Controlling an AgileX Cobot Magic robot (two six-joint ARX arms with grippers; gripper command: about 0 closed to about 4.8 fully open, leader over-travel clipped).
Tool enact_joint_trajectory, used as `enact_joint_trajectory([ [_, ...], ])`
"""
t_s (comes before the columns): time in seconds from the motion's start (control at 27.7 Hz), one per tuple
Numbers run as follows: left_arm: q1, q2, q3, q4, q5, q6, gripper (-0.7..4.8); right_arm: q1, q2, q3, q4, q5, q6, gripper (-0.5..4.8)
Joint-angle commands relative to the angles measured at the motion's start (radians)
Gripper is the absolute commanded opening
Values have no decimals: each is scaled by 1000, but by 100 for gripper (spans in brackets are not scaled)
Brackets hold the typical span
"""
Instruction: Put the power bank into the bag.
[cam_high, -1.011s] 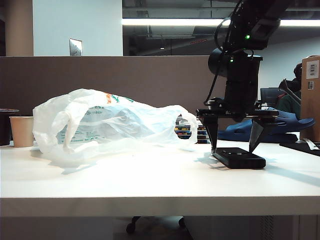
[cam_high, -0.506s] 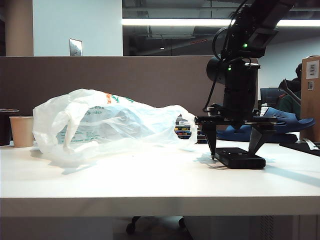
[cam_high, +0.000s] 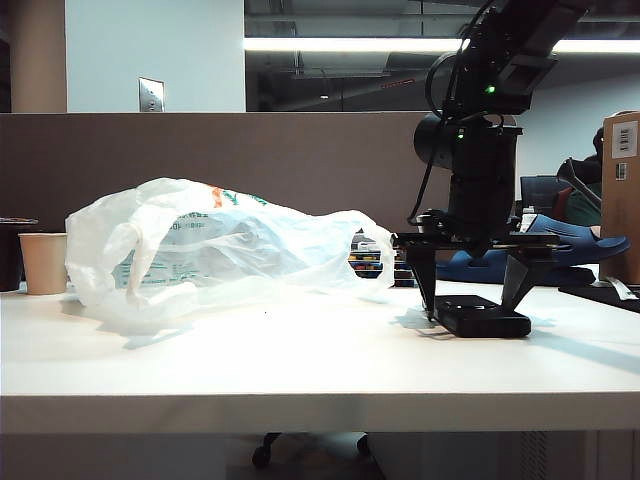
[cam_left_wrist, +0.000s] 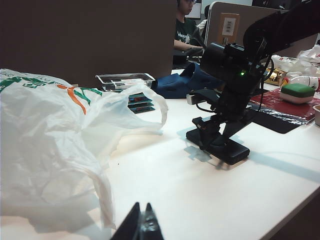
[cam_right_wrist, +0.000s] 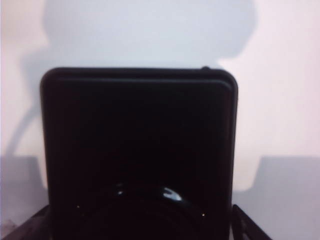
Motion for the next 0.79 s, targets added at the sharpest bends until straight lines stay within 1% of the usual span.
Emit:
enact_joint_trajectory([
  [0.04,1,0,3,13,4,-3,-6,0,4,-3,-31,0,3,464],
  [0.18,1,0,3,13,4,-3,-6,0,4,-3,-25,0,3,453],
  [0.22,1,0,3,13,4,-3,-6,0,4,-3,-25,1,3,435],
  [0.29,1,0,3,13,4,-3,-6,0,4,-3,-26,0,3,354],
  [0.32,1,0,3,13,4,-3,-6,0,4,-3,-26,0,3,289],
  [0.36,1,0,3,13,4,-3,-6,0,4,-3,-25,0,3,263],
  [0.51,1,0,3,13,4,-3,-6,0,4,-3,-26,0,3,257],
  [0.61,1,0,3,18,4,-2,-6,0,4,-2,-26,0,3,236],
  [0.65,1,0,3,23,3,-3,-5,0,4,-2,-26,0,3,236],
  [0.69,1,0,3,37,3,-3,5,0,4,-2,-27,0,3,236],
  [0.72,1,0,4,43,3,-2,42,0,4,-2,-27,0,3,236],
  [0.76,1,0,6,45,0,-3,141,0,3,-2,-30,0,3,236],
  [0.79,1,0,8,43,-5,-3,182,0,3,-2,-32,0,3,236],
])
